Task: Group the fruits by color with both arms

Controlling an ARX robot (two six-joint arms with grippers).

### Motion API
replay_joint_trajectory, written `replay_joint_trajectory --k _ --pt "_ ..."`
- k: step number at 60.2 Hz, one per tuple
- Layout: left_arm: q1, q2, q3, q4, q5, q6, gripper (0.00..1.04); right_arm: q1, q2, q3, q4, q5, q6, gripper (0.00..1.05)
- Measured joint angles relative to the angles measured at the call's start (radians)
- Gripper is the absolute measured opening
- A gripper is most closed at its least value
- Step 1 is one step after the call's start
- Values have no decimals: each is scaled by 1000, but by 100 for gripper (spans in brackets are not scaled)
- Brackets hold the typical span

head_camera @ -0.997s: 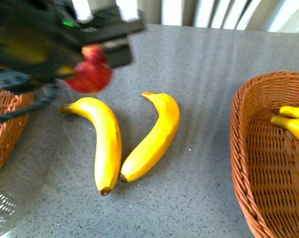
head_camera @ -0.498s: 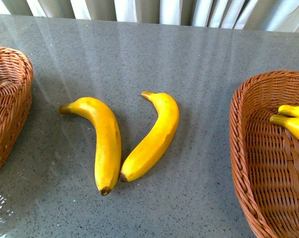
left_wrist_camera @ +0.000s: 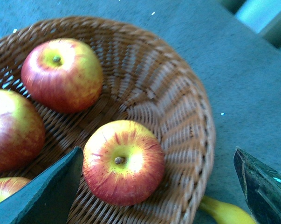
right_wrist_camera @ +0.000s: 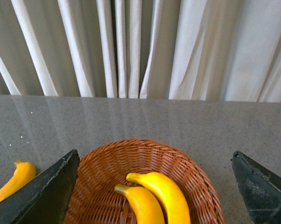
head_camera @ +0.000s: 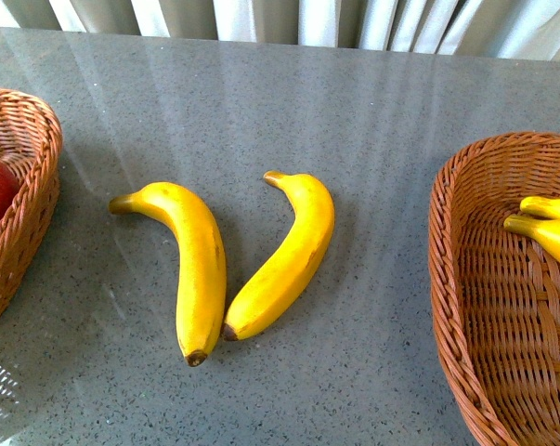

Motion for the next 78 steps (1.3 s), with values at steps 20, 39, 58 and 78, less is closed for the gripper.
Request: replay_joint_trajectory --k 20,39,58,78 --pt "101 -203 -382 784 316 571 45 0 0 0 0 0 0 96" --pt "184 -561 -515 549 404 629 2 0 0 0 0 0 0 96" --pt "185 -810 -550 341 405 631 2 0 0 0 0 0 0 96" --pt "185 -1016 -551 153 405 631 2 0 0 0 0 0 0 96"
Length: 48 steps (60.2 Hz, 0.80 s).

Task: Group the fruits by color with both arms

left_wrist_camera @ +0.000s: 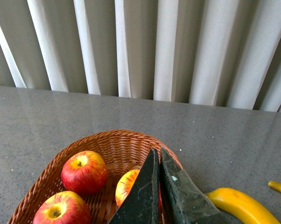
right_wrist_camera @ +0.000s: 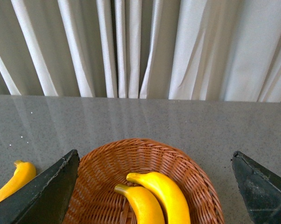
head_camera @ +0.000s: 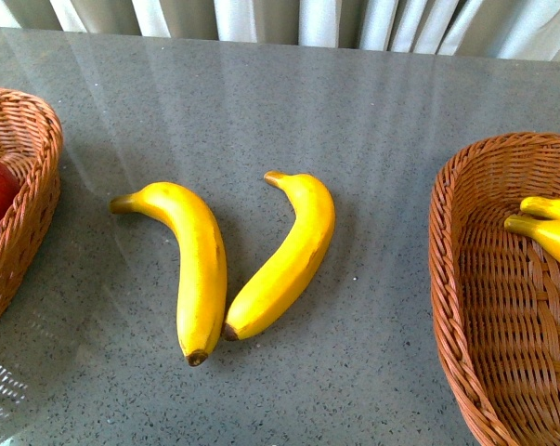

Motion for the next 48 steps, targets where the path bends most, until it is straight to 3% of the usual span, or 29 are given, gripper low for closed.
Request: replay_joint_trajectory --k 40,44,48 --pt "0 -304 0 -299 0 0 2 0 0 0 0 0 0 96" --pt "0 -420 0 -450 0 0 2 0 0 0 0 0 0 96" --pt "0 -460 0 -468 0 0 2 0 0 0 0 0 0 96"
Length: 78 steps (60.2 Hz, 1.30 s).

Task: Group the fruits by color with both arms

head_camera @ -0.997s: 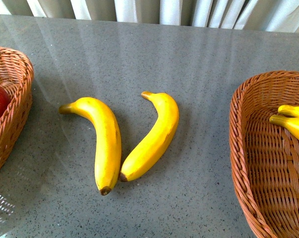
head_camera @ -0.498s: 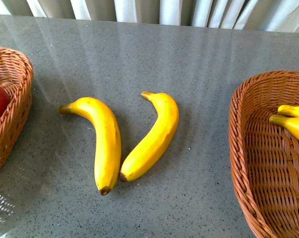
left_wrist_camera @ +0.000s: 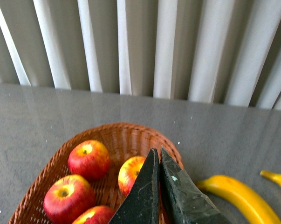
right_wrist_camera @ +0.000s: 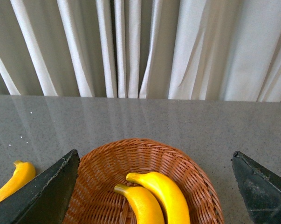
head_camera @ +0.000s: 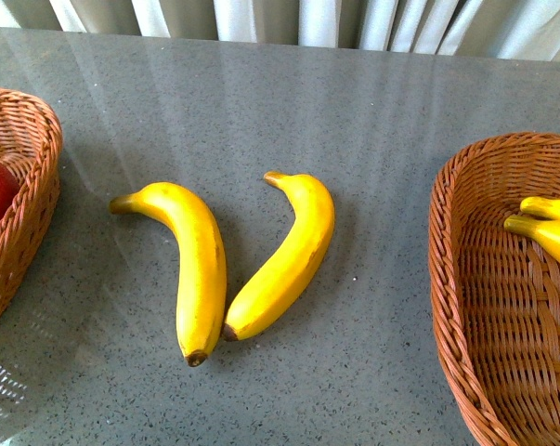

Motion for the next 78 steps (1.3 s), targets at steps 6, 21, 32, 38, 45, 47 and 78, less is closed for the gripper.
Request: replay_joint_trajectory --k 6,21,32,38,45,47,78 --pt "1 -3 0 -7 0 0 2 0 0 0 0 0 0 96" --pt "1 -3 0 -7 0 0 3 0 0 0 0 0 0 96" --pt "1 -3 0 -7 0 0 33 0 0 0 0 0 0 96" --pt "1 -3 0 -7 0 0 51 0 0 0 0 0 0 96" --pt "1 -3 0 -7 0 0 70 0 0 0 0 0 0 96" --pt "1 -3 0 -7 0 0 79 0 0 0 0 0 0 96" --pt "1 -3 0 -7 0 2 96 -132 425 208 -288 -391 13 96"
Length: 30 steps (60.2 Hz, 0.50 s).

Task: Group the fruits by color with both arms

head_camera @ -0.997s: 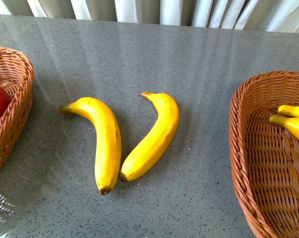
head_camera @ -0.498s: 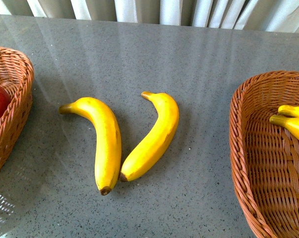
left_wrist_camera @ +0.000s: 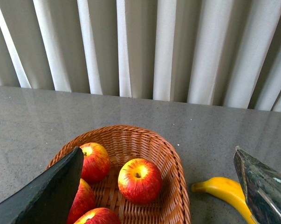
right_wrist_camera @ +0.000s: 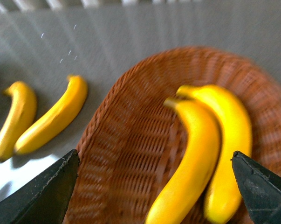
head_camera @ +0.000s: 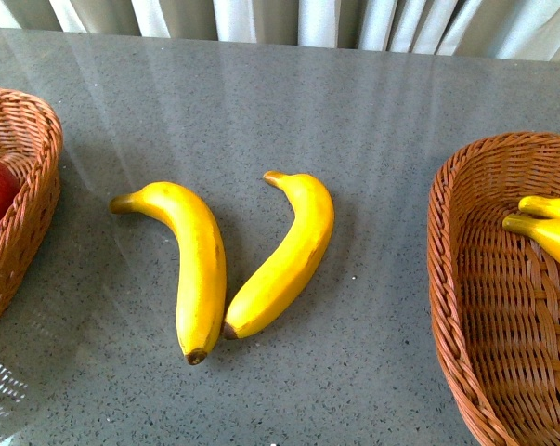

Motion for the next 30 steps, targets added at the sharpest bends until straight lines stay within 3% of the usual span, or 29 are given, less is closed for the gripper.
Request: replay_joint_trajectory --k 11,18,30 --pt "0 0 0 0 0 0 96 114 338 115 277 102 -11 96" --pt "0 0 0 0 0 0 96 288 594 193 460 199 -1 96" --pt "0 0 0 0 0 0 96 543 963 396 560 249 68 96"
